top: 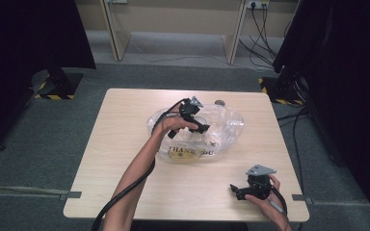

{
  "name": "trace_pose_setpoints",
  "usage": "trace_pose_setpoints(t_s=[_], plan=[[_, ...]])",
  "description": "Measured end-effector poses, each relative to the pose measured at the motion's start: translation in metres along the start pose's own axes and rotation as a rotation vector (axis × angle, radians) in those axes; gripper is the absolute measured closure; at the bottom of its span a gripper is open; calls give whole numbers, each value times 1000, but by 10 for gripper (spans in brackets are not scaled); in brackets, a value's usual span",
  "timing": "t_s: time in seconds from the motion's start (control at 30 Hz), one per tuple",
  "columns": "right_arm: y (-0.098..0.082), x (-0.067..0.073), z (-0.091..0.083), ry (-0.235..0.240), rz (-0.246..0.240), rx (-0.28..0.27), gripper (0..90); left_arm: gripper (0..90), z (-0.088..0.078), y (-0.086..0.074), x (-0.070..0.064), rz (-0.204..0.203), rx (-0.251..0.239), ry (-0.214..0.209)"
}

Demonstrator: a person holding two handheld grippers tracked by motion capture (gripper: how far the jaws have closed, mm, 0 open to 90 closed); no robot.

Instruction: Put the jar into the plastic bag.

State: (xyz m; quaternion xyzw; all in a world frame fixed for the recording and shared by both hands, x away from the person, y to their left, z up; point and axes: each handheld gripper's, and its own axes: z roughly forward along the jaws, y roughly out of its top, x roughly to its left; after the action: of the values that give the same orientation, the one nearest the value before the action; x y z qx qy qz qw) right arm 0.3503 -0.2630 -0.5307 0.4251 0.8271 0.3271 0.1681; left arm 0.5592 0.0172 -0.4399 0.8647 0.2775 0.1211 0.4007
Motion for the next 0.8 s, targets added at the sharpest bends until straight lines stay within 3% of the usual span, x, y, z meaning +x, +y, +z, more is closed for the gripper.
trace_pose_setpoints(t_s=[0.1,0.37,0.8], plan=[[0,0,0,0,0,0,2,30,-13,2,-2,10,-3,5],[0,0,0,0,0,-1,2,31,-18,3,-3,14,-6,4],[0,0,0,0,-1,0,2,30,-46,-12,-14,42,-30,-10]])
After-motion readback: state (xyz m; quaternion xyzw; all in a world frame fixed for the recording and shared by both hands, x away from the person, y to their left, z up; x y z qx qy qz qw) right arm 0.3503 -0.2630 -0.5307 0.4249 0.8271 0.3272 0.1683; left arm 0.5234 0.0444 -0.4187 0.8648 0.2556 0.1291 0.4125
